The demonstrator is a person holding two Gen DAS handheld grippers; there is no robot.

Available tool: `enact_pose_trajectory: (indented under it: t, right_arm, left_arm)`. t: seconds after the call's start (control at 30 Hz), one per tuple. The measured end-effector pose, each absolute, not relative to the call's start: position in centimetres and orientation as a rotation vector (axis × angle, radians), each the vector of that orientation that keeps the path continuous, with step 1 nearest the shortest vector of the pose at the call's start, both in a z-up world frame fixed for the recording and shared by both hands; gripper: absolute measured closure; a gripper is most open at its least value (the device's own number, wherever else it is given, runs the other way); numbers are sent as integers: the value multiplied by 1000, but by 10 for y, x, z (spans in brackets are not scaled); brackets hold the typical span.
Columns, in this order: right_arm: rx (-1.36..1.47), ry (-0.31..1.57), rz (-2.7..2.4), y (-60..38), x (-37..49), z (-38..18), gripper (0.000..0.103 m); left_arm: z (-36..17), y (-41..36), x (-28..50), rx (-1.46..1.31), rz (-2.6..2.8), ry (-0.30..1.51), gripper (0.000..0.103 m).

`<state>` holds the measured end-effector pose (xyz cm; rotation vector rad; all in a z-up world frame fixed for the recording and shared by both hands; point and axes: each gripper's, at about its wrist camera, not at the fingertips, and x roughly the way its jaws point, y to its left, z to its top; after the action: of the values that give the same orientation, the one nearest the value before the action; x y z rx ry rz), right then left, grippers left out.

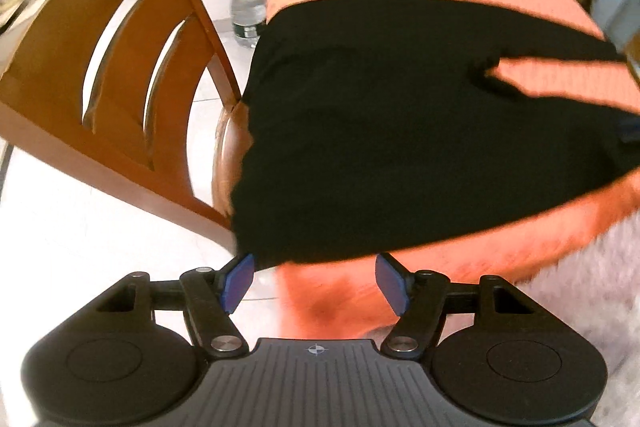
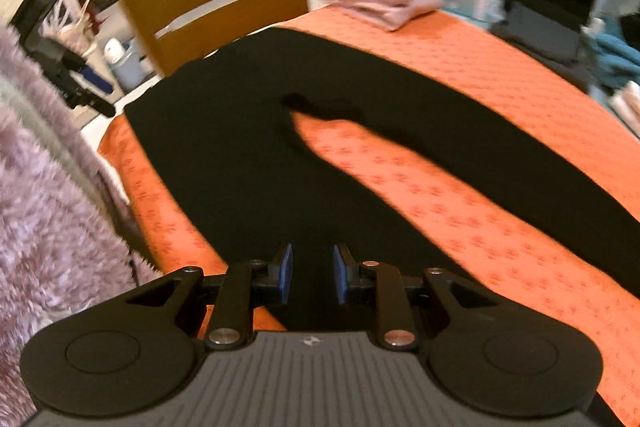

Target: Fold clothes

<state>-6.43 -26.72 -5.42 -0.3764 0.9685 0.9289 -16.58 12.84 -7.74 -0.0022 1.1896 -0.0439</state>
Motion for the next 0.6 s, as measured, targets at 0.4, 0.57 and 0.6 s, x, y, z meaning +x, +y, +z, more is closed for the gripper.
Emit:
enact_pose_trajectory:
  t: [0.4,0.57,0.6]
  right_arm:
    - [-579,1031,990,-203,-92,-88,65]
    - [-615,1033,990,-196,-94,-93,65]
    - [-613,1032,989,-195,-94,-94,65]
  left_arm:
    - [-105,168,-166,255,-197,1222,35]
    - [-123,160,-161,392,-288,1219,41]
    - [-126,159,-160,418,-298,1218,41]
